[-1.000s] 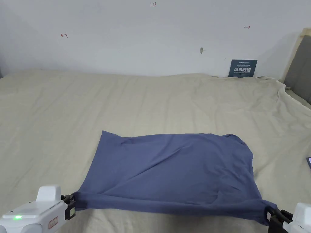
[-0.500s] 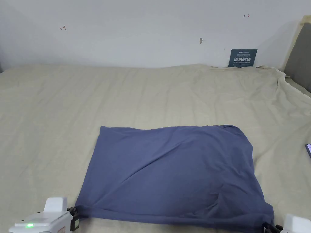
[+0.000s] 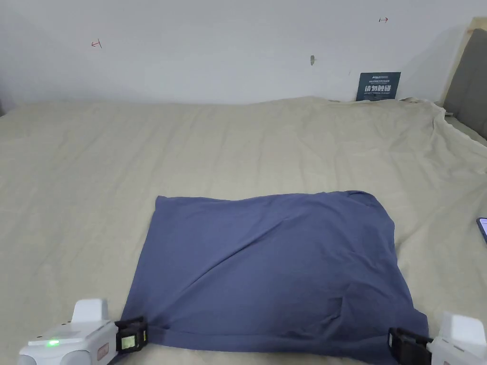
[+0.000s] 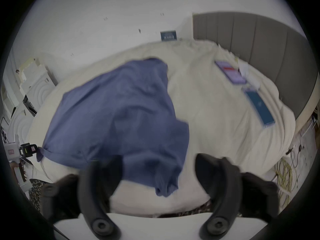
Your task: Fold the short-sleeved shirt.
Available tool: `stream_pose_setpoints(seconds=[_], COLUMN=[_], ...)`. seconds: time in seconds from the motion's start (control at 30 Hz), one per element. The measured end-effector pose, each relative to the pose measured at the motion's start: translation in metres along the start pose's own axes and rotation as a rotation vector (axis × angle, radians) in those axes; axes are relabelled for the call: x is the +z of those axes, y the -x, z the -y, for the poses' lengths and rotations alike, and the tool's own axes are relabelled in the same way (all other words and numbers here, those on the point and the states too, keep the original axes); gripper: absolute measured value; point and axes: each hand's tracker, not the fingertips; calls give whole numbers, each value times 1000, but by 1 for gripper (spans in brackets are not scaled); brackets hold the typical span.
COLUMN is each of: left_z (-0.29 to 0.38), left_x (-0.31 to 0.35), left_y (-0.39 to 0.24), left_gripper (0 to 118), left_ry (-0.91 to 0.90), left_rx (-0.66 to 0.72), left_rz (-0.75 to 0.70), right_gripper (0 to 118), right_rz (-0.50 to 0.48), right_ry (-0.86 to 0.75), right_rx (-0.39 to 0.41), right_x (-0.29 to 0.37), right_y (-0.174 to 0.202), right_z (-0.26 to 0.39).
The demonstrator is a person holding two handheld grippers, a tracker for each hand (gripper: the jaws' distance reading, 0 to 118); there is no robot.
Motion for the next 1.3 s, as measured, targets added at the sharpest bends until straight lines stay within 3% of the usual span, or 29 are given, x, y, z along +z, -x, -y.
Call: stream_pose_setpoints(seconds=[0.03, 0.13, 0.4, 0.47, 0.5, 0.53, 0.57, 0.7, 1.0, 1.3], left_z=[-6, -25, -60, -60, -58, -55, -53, -45, -40, -41], left_x=[8, 32, 69, 73, 76, 78, 79, 84, 81, 55], left_y=[-1, -4, -22, -26, -28, -30, -32, -35, -33, -14], left_gripper=[118, 118, 116, 99, 83, 59, 42, 0, 0, 4], left_ry=[-55, -189, -321, -352, -376, -398, -403, -415, -361, -144], left_rx=[2, 16, 5, -12, -24, -37, -40, -46, -56, -5], left_rz=[11, 22, -5, -12, 0, 5, 4, 48, 61, 63], right_gripper=[99, 99, 94, 67, 49, 24, 10, 0, 0, 0], right_rz=[-10, -29, 1, 20, 37, 49, 52, 45, 35, 29], right_ry=[-40, -134, -384, -417, -434, -440, -445, -463, -473, -459], right_rx=[9, 48, 92, 108, 118, 123, 126, 123, 127, 109], right_x=[9, 35, 83, 87, 88, 87, 87, 89, 90, 87], right_y=[3, 11, 38, 43, 46, 46, 48, 50, 51, 44], right_z=[-8, -35, -66, -65, -64, -63, -63, -60, -57, -56])
